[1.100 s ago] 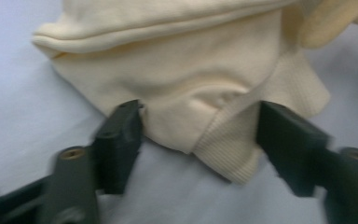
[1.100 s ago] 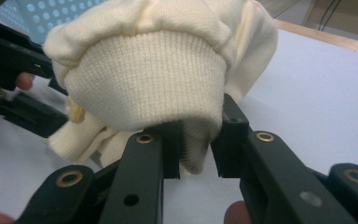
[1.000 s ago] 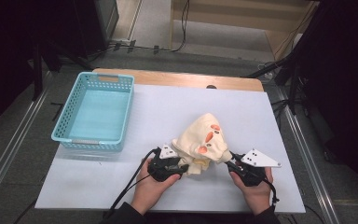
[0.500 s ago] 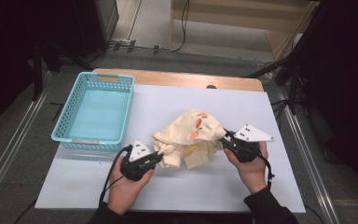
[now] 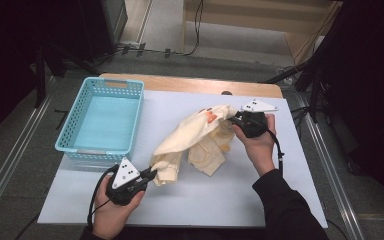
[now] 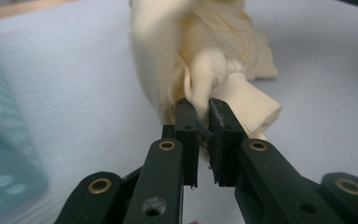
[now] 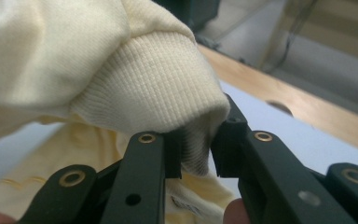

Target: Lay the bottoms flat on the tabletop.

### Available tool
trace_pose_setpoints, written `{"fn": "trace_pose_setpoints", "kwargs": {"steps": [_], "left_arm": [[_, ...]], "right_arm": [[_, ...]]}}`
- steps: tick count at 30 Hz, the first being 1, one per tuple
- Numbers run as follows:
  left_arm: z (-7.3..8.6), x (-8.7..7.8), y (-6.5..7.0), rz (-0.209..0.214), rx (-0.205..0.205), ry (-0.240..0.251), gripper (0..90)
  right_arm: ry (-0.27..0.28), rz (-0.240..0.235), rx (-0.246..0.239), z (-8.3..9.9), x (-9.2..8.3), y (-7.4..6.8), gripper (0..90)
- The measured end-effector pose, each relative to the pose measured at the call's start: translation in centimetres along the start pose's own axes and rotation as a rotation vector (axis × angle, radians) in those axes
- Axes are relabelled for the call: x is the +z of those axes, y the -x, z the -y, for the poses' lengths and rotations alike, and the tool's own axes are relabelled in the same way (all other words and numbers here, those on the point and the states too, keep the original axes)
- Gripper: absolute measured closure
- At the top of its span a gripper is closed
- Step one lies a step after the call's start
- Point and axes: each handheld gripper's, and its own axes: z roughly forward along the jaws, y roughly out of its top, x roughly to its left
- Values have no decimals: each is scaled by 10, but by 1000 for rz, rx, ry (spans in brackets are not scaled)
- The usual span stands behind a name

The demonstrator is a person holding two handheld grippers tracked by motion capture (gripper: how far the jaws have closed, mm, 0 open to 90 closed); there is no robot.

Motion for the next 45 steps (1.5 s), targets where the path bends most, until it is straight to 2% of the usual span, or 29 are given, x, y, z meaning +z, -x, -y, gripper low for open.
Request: {"fn": "trace_pose_setpoints", "kwargs": {"steps": [2,3,5,6,9,10,13,14,16,19,21,25,28,31,33,34,37,39,42,45], "left_arm": [[1,7,5,9,23,-20,838],[2,10,6,12,36,-33,836],[3,15,10,24,57,-56,829],[4,18,12,35,58,-56,825],[4,18,13,59,69,-47,773],[4,16,13,68,71,-32,724],[1,10,12,56,73,8,522],[0,8,11,46,72,22,486],[-2,6,8,24,49,42,422],[-1,11,4,-15,18,25,353],[0,19,3,-56,7,-13,329],[3,36,-3,-99,-49,-93,321],[8,45,-7,-117,-85,-139,321],[11,49,-9,-94,-105,-153,365],[11,50,-9,-63,-105,-154,469],[11,51,-8,-54,-108,-150,520],[10,50,-5,-51,-95,-137,729],[9,49,-4,-33,-89,-133,836],[7,47,1,0,-67,-116,869],[2,43,10,6,-37,-78,871]], "right_arm": [[-37,14,31,8,6,9,668],[-61,30,54,15,9,13,584],[-101,25,83,23,12,18,434],[-102,29,87,26,12,19,404],[-100,38,91,37,4,19,365],[-97,50,93,40,1,19,365],[-73,43,109,49,-13,18,363],[-68,43,111,50,-16,17,360],[-46,29,115,54,-25,13,358],[-17,-19,119,57,-38,1,354],[-10,-49,113,59,-41,-10,348],[-29,-93,64,63,-36,-38,305],[-58,-110,77,69,-25,-52,268],[-100,-89,82,80,-11,-61,272],[-128,-83,70,85,-5,-64,309],[-134,-83,68,86,-4,-65,350],[-114,-107,73,89,-3,-66,583],[-106,-112,70,88,-4,-68,699],[-95,-127,66,87,-7,-67,773],[-69,-137,63,83,-16,-62,793]]}}
